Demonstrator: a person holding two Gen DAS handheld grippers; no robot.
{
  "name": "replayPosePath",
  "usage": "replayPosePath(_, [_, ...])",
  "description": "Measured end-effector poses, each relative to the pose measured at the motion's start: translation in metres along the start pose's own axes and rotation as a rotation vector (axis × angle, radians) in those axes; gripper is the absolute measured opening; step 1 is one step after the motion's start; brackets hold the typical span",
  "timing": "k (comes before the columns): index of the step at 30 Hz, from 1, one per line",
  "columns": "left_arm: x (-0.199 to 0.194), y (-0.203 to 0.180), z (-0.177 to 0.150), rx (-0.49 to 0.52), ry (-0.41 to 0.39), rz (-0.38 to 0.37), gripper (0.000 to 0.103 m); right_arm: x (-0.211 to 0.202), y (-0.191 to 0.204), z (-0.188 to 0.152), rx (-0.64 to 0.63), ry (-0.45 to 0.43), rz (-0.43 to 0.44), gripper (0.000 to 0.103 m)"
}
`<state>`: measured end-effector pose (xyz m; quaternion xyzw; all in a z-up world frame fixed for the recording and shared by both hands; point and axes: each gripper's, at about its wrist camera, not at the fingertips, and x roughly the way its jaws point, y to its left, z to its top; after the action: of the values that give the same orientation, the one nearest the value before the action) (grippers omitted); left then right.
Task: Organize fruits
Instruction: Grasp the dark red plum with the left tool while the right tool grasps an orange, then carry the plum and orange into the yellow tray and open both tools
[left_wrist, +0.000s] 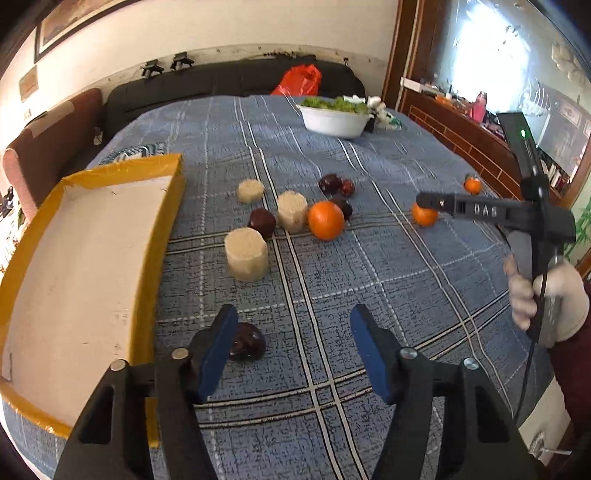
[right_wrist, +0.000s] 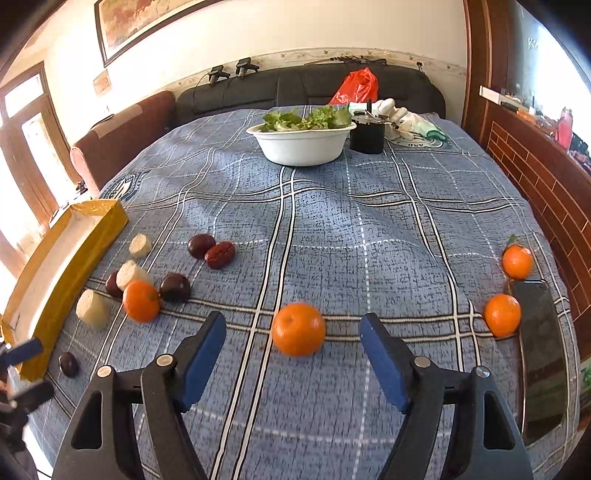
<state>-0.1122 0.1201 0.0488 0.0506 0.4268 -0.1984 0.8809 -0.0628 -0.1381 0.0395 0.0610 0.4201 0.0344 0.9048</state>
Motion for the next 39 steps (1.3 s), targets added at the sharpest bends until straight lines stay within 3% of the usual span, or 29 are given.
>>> replayPosePath(2, [0.012,-0.001,-0.001,0.013,0.033,-0.021,0.05,0.009,-0.002,0.003,0.01,0.021,0.014,0.076])
replayPosePath(9, [0.016,-0.002,-0.006,0.034,0.044,-0.049,0.047,0.029,0.004,0.005,-0.008,0.061,0.009,0.075])
replayPosePath(12, [0.016,-0.004,-0.006,0.045,0.04,-0.075,0.058,0.033,0.004,0.002,-0.004,0.072,0.009,0.07])
replayPosePath(14, [0.014,-0.006,-0.008,0.052,0.028,-0.099,0.078,0.037,0.001,0.0,0.01,0.088,0.014,0.062])
replayPosePath(16, [0.014,-0.009,-0.009,0.053,0.024,-0.127,0.085,0.035,0.001,-0.002,0.01,0.078,0.006,0.059])
replayPosePath(21, [0.005,-0.01,-0.009,0.064,0.014,-0.106,0.085,0.032,-0.002,-0.004,0.02,0.072,0.013,0.056])
replayPosePath(28, [0.011,0.006,-0.004,0.047,0.058,0.013,0.085,0.03,-0.005,-0.006,0.04,0.046,0.035,0.056])
replayPosePath(30, [0.016,0.006,-0.004,0.055,0.071,0.014,0.078,0.03,-0.005,-0.006,0.041,0.043,0.039,0.056])
replayPosePath(31, [0.019,0.004,-0.004,0.061,0.082,0.011,0.07,0.03,-0.006,-0.007,0.043,0.041,0.042,0.056])
replayPosePath(33, [0.025,0.0,-0.005,0.087,0.09,0.058,0.061,0.029,-0.006,-0.007,0.05,0.038,0.046,0.054])
replayPosePath(35, [0.027,-0.001,-0.004,0.103,0.085,0.122,0.042,0.028,-0.007,-0.008,0.054,0.038,0.047,0.037])
replayPosePath(37, [0.026,0.004,-0.003,0.081,0.077,0.139,0.028,0.027,-0.008,-0.008,0.062,0.043,0.056,0.037])
replayPosePath(39, [0.021,0.016,-0.005,0.028,0.062,0.113,0.025,0.026,-0.007,-0.01,0.067,0.045,0.058,0.037])
